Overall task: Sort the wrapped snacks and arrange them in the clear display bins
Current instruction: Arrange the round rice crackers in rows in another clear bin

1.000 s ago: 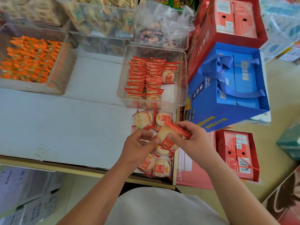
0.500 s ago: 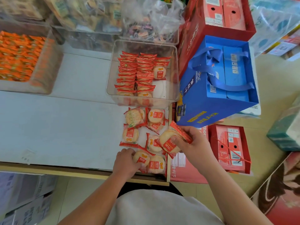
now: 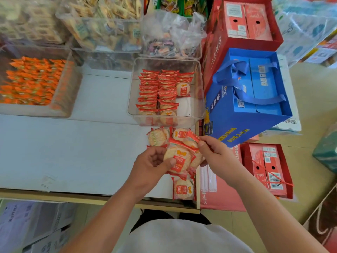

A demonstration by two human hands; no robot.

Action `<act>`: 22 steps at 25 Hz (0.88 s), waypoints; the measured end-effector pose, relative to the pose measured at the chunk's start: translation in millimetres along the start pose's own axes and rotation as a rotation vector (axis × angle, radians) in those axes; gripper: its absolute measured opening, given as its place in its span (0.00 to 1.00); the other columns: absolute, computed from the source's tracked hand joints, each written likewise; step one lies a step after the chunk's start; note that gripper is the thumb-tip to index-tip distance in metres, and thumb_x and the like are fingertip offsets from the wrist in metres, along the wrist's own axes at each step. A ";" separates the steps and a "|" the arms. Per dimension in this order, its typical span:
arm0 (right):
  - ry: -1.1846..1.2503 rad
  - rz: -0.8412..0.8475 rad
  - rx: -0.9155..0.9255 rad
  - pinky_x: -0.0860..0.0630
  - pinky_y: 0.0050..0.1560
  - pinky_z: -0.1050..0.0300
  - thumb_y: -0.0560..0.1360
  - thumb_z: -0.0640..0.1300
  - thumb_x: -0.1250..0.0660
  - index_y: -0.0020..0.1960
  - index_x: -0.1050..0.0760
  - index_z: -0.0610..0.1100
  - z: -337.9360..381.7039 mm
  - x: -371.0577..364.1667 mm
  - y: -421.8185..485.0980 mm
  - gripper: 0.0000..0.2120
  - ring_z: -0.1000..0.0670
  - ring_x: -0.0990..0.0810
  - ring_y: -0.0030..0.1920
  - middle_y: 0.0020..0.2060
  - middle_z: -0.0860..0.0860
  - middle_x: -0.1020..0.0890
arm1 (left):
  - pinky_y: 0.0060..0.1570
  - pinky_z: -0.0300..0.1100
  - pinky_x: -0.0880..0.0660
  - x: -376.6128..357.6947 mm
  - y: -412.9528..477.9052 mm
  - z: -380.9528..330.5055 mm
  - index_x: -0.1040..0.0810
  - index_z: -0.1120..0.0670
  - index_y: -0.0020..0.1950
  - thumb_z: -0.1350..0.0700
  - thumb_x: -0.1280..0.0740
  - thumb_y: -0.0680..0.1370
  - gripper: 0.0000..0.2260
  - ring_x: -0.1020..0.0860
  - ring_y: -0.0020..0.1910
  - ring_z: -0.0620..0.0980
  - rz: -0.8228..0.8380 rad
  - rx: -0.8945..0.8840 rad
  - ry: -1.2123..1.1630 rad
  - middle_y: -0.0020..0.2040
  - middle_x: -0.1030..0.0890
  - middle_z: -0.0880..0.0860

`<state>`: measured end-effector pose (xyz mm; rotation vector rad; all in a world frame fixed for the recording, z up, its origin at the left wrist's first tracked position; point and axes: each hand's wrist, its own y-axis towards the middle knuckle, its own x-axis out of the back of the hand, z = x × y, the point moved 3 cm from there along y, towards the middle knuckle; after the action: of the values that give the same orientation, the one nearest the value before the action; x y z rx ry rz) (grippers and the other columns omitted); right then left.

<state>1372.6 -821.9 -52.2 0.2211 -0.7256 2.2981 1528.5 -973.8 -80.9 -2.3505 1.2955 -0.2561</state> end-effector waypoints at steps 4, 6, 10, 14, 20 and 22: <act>0.072 -0.033 -0.004 0.19 0.41 0.56 0.87 0.48 0.43 0.53 0.20 0.58 23.9 -2.7 10.5 0.13 0.49 0.19 0.40 0.40 0.50 0.17 | 0.50 0.52 0.16 1.4 11.9 -8.9 0.18 0.47 0.57 0.54 0.23 0.76 0.12 0.16 0.50 0.50 -0.037 -0.064 0.106 0.49 0.15 0.48; 0.075 -0.025 -0.004 0.19 0.42 0.53 0.87 0.49 0.44 0.55 0.20 0.57 36.3 -3.9 19.7 0.14 0.48 0.20 0.42 0.42 0.51 0.18 | 0.51 0.41 0.17 4.9 20.5 -16.5 0.19 0.43 0.62 0.52 0.24 0.77 0.15 0.19 0.53 0.43 -0.061 -0.148 0.229 0.56 0.19 0.46; 0.032 -0.005 0.074 0.19 0.47 0.41 0.86 0.54 0.43 0.56 0.20 0.57 70.5 -9.3 38.9 0.13 0.40 0.21 0.43 0.47 0.39 0.19 | 0.60 0.29 0.28 13.1 43.2 -40.1 0.27 0.37 0.71 0.49 0.29 0.81 0.20 0.28 0.68 0.38 -0.109 -0.322 0.397 0.67 0.28 0.40; -0.057 0.077 0.144 0.17 0.49 0.56 0.77 0.59 0.28 0.58 0.21 0.56 107.6 -1.5 61.4 0.13 0.52 0.15 0.46 0.46 0.53 0.14 | 0.56 0.25 0.27 17.3 71.5 -69.7 0.30 0.41 0.76 0.48 0.32 0.82 0.22 0.25 0.65 0.32 -0.021 -0.271 0.223 0.69 0.24 0.39; -0.557 0.075 0.140 0.24 0.40 0.63 0.71 0.46 0.22 0.64 0.25 0.48 144.1 22.5 158.1 0.23 0.54 0.17 0.44 0.49 0.54 0.17 | 0.54 0.31 0.24 21.2 155.8 -99.1 0.24 0.47 0.71 0.53 0.30 0.81 0.17 0.20 0.57 0.36 -0.019 -0.264 0.258 0.59 0.18 0.40; -0.757 0.078 0.159 0.24 0.47 0.57 0.70 0.46 0.23 0.62 0.24 0.44 141.8 24.8 201.1 0.23 0.48 0.19 0.51 0.52 0.50 0.20 | 0.58 0.39 0.21 28.0 184.7 -97.8 0.24 0.50 0.71 0.55 0.30 0.81 0.17 0.19 0.57 0.41 -0.056 -0.218 0.284 0.59 0.18 0.44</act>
<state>1212.0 -1006.1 -14.2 1.1948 -0.9151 2.3299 1368.4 -1111.0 -81.2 -2.6092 1.4523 -0.5054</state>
